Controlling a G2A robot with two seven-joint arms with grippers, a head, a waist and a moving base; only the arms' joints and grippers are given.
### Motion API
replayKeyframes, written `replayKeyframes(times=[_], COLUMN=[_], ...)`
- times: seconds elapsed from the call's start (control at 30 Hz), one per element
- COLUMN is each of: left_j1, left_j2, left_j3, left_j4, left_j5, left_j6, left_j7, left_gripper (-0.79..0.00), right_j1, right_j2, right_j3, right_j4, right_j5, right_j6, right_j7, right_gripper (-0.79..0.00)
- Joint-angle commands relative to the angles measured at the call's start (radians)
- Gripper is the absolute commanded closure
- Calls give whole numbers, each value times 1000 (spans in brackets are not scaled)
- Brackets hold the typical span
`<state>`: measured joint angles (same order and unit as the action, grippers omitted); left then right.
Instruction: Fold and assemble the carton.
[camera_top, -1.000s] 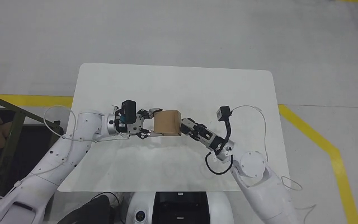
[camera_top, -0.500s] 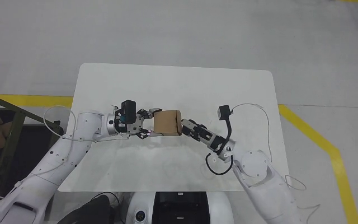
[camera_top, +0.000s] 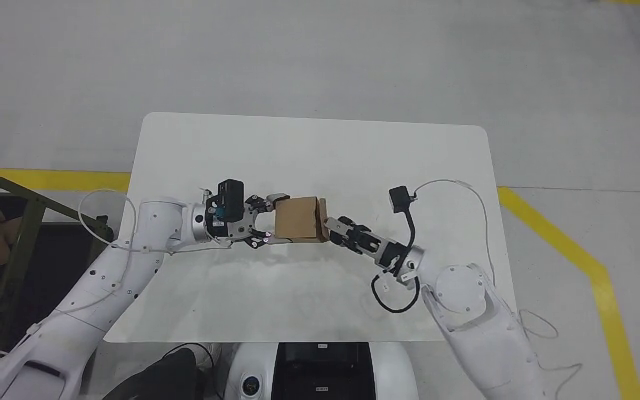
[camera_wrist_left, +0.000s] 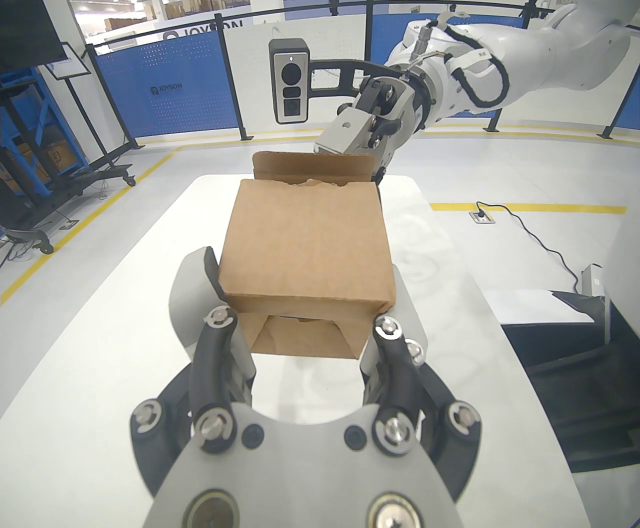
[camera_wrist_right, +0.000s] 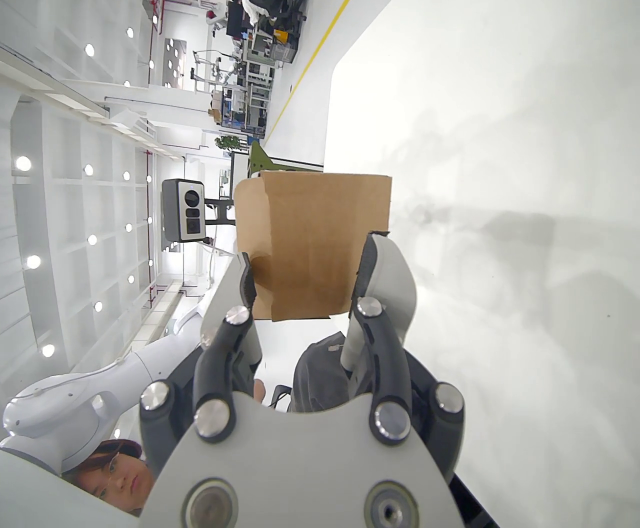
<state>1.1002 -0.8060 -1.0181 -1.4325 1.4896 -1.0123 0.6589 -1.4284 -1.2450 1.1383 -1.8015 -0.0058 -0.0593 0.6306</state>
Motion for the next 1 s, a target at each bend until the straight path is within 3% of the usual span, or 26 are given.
replayKeyframes(times=[0.0,0.43,0.63,0.97], left_j1=[0,1,1,3], left_j2=[0,-2,-2,-2], left_j3=[-1,-3,-3,-5], left_j4=[0,-2,-4,-2], left_j5=[0,-2,2,7], left_j6=[0,0,0,0], left_j7=[-1,-9,-11,-9], left_gripper=[-376,-376,-376,-357], right_j1=[1,25,41,66], right_j2=[2,7,9,14], right_j3=[2,-6,-15,-22], right_j4=[-1,-5,6,17], right_j5=[-3,-29,-41,-61], right_j6=[3,10,13,25], right_j7=[7,24,38,62], right_gripper=[-372,-397,-477,-403])
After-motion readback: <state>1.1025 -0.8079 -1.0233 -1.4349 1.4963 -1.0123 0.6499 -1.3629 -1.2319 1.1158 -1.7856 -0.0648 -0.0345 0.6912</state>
